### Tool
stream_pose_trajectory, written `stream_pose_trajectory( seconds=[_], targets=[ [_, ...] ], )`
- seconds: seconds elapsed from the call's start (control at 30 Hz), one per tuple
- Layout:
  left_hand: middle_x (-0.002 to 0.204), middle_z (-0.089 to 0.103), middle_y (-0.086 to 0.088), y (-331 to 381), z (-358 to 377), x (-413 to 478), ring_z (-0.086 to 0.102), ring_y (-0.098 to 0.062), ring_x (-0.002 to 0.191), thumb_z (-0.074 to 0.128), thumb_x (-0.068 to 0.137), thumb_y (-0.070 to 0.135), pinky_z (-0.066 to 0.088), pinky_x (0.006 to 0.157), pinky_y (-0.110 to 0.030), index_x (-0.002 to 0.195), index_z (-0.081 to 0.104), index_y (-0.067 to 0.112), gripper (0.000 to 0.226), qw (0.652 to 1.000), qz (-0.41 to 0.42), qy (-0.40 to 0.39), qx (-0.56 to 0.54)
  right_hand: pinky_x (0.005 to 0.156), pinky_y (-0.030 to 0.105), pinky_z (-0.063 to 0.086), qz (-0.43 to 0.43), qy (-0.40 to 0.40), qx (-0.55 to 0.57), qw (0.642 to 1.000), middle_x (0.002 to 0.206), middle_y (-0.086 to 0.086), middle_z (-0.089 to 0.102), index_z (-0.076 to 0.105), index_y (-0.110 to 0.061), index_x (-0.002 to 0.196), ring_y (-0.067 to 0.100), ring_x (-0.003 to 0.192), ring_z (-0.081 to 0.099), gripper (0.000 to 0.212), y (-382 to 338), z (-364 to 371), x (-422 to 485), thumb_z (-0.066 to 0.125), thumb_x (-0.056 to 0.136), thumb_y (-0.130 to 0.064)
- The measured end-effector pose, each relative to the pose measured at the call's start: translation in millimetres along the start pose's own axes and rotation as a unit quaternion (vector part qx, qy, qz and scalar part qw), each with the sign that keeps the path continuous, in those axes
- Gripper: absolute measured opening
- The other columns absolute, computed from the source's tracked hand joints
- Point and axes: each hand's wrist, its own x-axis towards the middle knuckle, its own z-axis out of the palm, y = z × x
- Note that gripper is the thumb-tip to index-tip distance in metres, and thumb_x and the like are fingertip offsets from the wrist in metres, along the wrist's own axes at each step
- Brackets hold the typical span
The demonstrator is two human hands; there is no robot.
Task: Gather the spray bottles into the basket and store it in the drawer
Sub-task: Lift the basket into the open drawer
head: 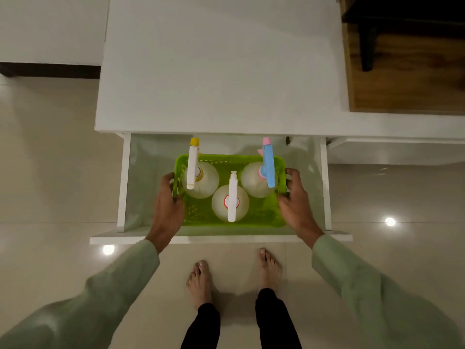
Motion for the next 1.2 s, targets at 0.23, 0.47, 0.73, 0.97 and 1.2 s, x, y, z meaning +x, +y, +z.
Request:
stream_pose_trajectory(
  seconds=[0.23,0.47,0.73,0.97,1.2],
  targets=[
    [0.123,0.055,-0.011,-33,16,50,0.057,-0.028,0.108,0.045,0.087,-0.014,0.058,0.073,-0.046,0.124,0.037,0.022,0.052,0.997,-0.064,-0.046,0.001,0.055,0.037,0.049,0.04,-0.047,-0.022,0.998,0.099,0.019,0.068,0.039,-0.009,0.127,0.033,0.077,0.064,0.05,27,30,44,0.045,0.084,0.015],
    [0.113,0.053,-0.01,-66,39,84,0.056,-0.014,0.079,0.046,0.087,-0.015,0.05,0.052,-0.031,0.112,0.033,0.027,0.051,0.993,-0.112,-0.042,0.016,0.046,0.026,0.036,0.118,-0.059,-0.039,0.99,0.075,0.003,0.056,0.036,-0.012,0.126,0.022,0.062,0.054,0.043,56,63,71,0.043,0.087,0.004],
    [0.106,0.054,-0.009,-92,56,91,0.054,-0.019,0.067,0.048,0.091,-0.007,0.048,0.052,-0.031,0.128,0.032,0.016,0.046,0.988,-0.143,-0.047,0.026,0.053,0.031,0.04,0.137,-0.054,-0.028,0.989,0.082,0.008,0.058,0.034,-0.013,0.125,0.024,0.064,0.055,0.034,74,79,71,0.05,0.094,-0.014],
    [0.112,0.054,-0.015,-91,57,86,0.054,-0.025,0.08,0.05,0.094,0.003,0.044,0.054,-0.028,0.138,0.021,0.011,0.053,0.987,-0.138,-0.075,0.039,0.064,0.045,0.052,0.151,-0.063,-0.024,0.986,0.091,0.013,0.061,0.031,-0.013,0.136,0.031,0.074,0.06,0.045,67,74,69,0.053,0.096,-0.013],
    [0.126,0.044,-0.013,-50,26,31,0.056,-0.025,0.091,0.052,0.085,-0.012,0.051,0.075,-0.036,0.146,0.017,0.018,0.076,0.988,-0.138,-0.049,0.056,0.085,0.044,0.054,0.191,-0.021,-0.035,0.981,0.122,0.016,0.056,0.027,-0.012,0.15,0.027,0.093,0.06,0.069,24,48,22,0.054,0.088,0.001]
  ],
)
